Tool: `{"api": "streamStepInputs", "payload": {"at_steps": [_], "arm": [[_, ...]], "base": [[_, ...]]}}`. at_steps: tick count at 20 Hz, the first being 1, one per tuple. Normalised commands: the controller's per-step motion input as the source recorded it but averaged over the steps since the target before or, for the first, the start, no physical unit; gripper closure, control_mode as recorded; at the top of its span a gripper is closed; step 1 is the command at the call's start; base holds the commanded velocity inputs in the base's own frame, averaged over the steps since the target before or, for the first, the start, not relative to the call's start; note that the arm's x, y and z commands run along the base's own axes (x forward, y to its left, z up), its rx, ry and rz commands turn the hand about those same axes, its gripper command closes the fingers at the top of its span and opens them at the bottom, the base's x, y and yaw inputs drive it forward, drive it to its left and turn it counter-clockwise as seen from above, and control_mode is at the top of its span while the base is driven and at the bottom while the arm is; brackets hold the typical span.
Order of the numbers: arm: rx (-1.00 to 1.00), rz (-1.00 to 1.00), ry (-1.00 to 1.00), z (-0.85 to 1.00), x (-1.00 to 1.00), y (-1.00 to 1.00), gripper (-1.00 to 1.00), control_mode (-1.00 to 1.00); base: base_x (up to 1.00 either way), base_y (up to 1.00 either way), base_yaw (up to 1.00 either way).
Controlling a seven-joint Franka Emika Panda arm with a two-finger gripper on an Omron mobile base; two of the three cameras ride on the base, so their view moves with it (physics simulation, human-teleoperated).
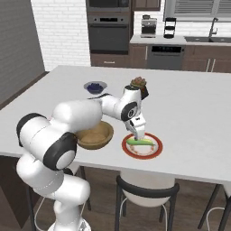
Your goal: Pick the chicken drumstick and corn from their plates and place them in the bowl. Then put the bowl in the fridge.
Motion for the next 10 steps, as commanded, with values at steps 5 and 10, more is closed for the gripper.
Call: {"api": "streamStepInputs", "payload": {"at_steps": [5, 10], "arm": [[0.10, -0.10, -0.05, -0.53, 0.38, -0.21, -1.00, -1.00], [0.03, -0.13, -0.03, -0.45, 0.47, -0.01, -1.00, -1.00]], "base": [[0.00, 0.00, 0.00], [0.00, 0.00, 0.00]]}}
